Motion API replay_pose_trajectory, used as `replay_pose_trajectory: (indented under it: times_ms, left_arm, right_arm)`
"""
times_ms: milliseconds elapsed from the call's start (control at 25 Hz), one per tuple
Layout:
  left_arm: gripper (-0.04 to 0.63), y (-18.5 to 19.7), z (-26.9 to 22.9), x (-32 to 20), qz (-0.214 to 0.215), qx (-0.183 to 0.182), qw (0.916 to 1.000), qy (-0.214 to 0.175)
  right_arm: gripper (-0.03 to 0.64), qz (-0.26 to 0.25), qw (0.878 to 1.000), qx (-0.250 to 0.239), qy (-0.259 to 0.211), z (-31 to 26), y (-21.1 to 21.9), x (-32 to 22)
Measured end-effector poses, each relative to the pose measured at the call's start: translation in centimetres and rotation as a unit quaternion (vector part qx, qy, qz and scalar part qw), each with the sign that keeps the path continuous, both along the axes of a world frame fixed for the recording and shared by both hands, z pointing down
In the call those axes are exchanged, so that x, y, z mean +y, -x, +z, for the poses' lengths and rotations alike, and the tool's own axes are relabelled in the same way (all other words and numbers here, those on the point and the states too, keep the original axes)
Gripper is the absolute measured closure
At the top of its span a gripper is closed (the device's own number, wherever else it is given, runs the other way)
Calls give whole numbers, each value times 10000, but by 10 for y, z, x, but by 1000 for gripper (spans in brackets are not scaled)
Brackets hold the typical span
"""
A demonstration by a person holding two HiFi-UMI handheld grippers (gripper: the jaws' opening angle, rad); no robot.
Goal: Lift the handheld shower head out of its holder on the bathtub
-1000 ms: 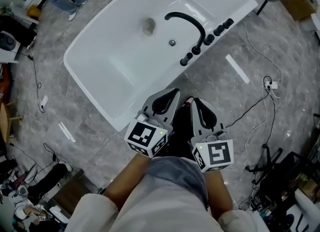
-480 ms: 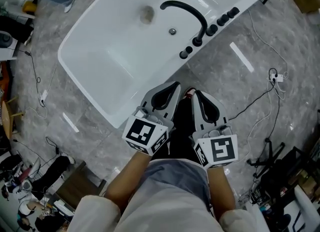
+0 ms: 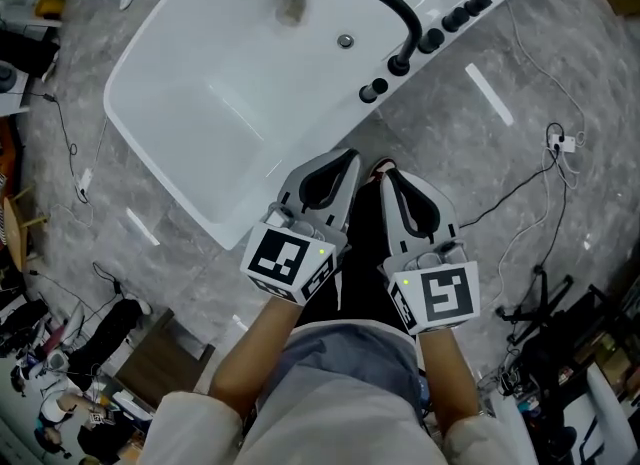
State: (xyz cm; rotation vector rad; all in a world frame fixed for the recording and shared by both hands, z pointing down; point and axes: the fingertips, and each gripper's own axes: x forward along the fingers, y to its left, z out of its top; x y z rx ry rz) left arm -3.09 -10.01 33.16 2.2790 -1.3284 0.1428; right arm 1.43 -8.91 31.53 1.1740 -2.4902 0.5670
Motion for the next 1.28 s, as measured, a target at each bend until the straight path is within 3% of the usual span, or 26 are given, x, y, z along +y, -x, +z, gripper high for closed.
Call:
replay_pose_trajectory:
  times_ms: [720, 1080, 1280]
  left_arm:
    - [589, -19, 65, -19, 34, 13, 9991, 429]
    - [589, -20, 98, -37, -71, -35, 9997, 241]
    - [589, -17, 114, -49, -91, 116, 9998, 139]
  right_arm:
    - [597, 34, 9992, -25, 409, 57, -19, -22]
    - [596, -57, 9991, 24, 409, 88, -23, -46]
    - [596, -90, 9988, 25, 478, 103, -21, -56]
